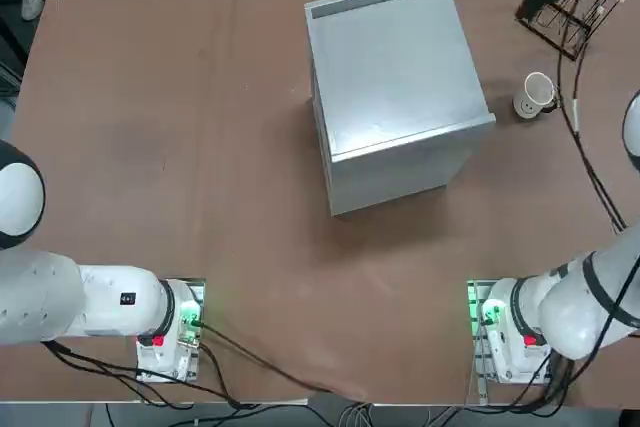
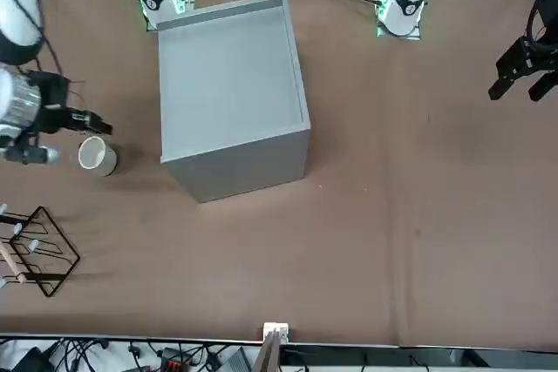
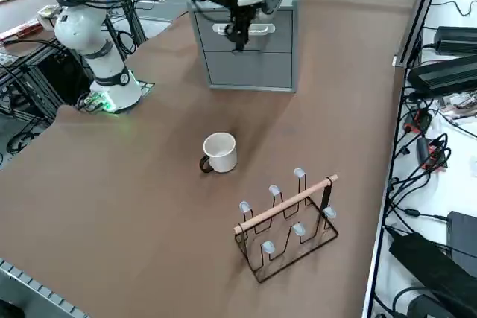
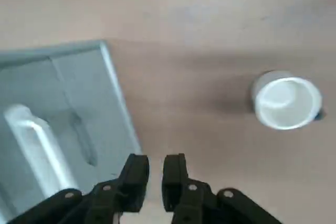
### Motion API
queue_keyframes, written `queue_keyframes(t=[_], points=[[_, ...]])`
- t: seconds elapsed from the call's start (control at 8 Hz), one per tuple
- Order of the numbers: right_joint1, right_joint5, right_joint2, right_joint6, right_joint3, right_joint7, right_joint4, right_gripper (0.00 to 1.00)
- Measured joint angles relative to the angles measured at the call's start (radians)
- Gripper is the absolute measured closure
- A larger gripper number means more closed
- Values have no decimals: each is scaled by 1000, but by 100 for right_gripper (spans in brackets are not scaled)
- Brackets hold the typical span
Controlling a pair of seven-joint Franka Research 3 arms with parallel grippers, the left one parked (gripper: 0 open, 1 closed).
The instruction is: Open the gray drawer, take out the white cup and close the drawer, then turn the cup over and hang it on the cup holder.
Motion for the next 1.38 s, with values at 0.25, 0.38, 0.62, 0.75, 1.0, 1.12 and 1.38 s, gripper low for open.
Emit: queue_keyframes(t=[0.25, 0.38, 0.62, 0.75, 1.0, 1.12, 1.38], points=[[-116, -20, 2, -22, -5, -250, -1, 65], [-174, -22, 5, -24, -5, -367, -4, 60], [-269, -23, 17, -23, -5, -576, -19, 56], [-299, -23, 25, -14, -5, -668, -33, 56], [-335, -23, 36, 41, -5, -827, -70, 55], [-351, -22, 39, 85, -4, -914, -94, 54], [-383, -22, 40, 184, -4, -1090, -152, 52]])
